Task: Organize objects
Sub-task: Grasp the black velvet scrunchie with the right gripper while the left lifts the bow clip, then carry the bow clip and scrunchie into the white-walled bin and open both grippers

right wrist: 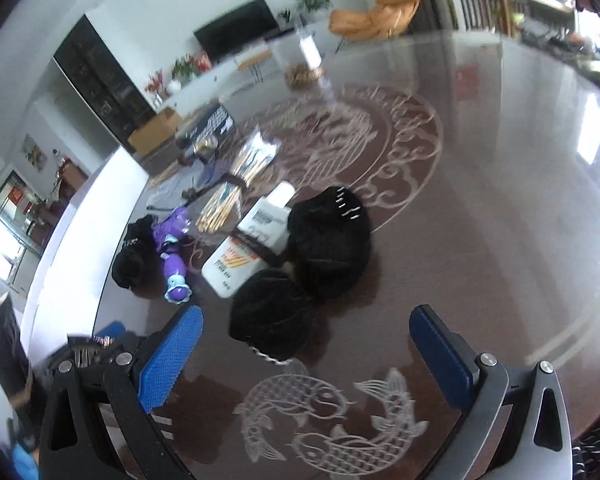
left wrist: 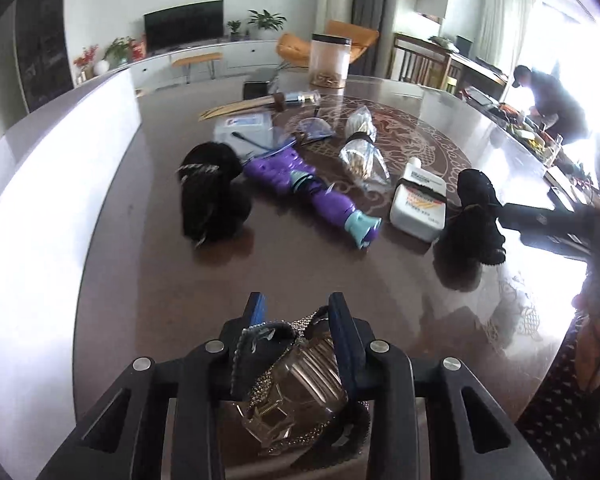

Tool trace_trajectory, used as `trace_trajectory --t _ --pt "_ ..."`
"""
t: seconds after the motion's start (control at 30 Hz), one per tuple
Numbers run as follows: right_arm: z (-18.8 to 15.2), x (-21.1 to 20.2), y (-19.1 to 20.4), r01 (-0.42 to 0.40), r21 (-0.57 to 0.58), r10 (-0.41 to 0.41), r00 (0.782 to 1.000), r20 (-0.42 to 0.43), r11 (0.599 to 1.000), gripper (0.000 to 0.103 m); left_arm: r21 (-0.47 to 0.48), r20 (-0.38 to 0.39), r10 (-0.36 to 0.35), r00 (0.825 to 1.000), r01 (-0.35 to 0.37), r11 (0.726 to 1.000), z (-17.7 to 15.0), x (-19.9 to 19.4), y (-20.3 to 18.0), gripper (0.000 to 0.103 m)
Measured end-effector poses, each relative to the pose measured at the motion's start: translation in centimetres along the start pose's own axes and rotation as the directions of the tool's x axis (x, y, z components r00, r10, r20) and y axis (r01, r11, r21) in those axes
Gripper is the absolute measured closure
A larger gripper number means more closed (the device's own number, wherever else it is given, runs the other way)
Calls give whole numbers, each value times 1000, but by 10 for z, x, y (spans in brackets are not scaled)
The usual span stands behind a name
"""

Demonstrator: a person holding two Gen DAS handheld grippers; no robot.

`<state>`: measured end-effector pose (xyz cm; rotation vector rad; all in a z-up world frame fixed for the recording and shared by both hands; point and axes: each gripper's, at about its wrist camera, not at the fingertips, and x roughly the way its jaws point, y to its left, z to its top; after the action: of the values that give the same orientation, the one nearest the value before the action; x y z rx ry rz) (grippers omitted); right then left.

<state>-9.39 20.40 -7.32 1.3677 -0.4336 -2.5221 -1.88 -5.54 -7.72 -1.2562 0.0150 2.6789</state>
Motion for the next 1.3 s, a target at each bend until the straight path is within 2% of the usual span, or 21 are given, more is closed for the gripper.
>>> trace_trajectory --t 0.1,0.17,0.2,0.23,0.27,0.3,0.37,0.4,0.47,0.53,0.6,0.67,0.7,0.77,0.8,0.83,1.07,1.1,1.13,1.17,1.3 --pt "2 20 10 18 -26 -20 998 -63 999 2 -2 7 11 1000 -11 1000 -5 -2 0 71" --pt "0 31 22 66 -109 -73 995 -63 992 21 6 4 14 1000 -14 1000 -5 -1 0 70" --pt "-1 33 29 99 -162 -109 993 -50 982 45 5 2 13 1000 -13 1000 -5 -1 0 69" --pt "-2 33 32 107 -177 -117 992 -44 978 57 0 4 8 1000 -8 1000 -6 -2 2 69" --pt "-4 30 31 94 -169 -103 994 -44 981 62 -4 4 5 1000 -5 1000 -7 -2 4 64" --pt "-7 27 29 87 -157 -95 995 -42 984 66 -9 2 14 1000 -14 1000 -9 -2 6 49" --pt "-13 23 28 95 -165 -102 994 -32 982 66 -1 9 42 999 -42 999 -15 -4 8 23" --pt "-16 21 27 85 -164 -91 995 -30 983 65 8 20 49 999 -49 999 -18 -5 8 18" --pt "-16 18 26 78 -160 -85 996 -34 984 61 42 20 43 999 -44 998 -23 -5 5 18" --pt "-16 21 27 98 -165 -104 994 -29 981 38 79 0 40 999 -40 996 -25 -2 0 18" --pt "-16 20 26 121 -167 -125 992 -18 979 28 103 -17 54 998 -51 993 -27 3 -4 18" --pt "-15 21 24 133 -168 -137 990 -12 977 28 93 -16 38 999 -36 995 -28 3 -2 20" --pt "-15 20 23 133 -168 -136 991 -8 977 28 87 -17 28 999 -27 996 -28 3 -1 34" --pt "-15 20 20 123 -164 -126 992 -10 979 32 67 -4 22 1000 -22 997 -28 0 2 36" --pt "-15 19 21 126 -170 -129 992 -4 977 54 58 2 16 1000 -17 998 -28 -1 3 36" --pt "-15 20 21 118 -172 -122 993 -9 978 68 52 5 13 1000 -14 999 -28 -2 3 36" --pt "-14 0 17 86 -128 -81 996 39 988 68 -39 65 -51 997 53 998 -14 -33 10 38" --pt "-15 -1 15 72 -114 -69 997 31 991 68 -53 83 -67 994 72 996 -8 -41 11 51" --pt "-15 -2 15 67 -111 -65 998 26 992 68 -60 92 -79 993 85 995 -3 -46 13 74" --pt "-16 -3 15 63 -110 -61 998 21 992 69 -68 85 -84 993 89 994 2 -49 14 81" --pt "-18 -3 27 62 -147 -59 998 24 987 68 -102 59 -103 993 109 989 11 -42 26 81"
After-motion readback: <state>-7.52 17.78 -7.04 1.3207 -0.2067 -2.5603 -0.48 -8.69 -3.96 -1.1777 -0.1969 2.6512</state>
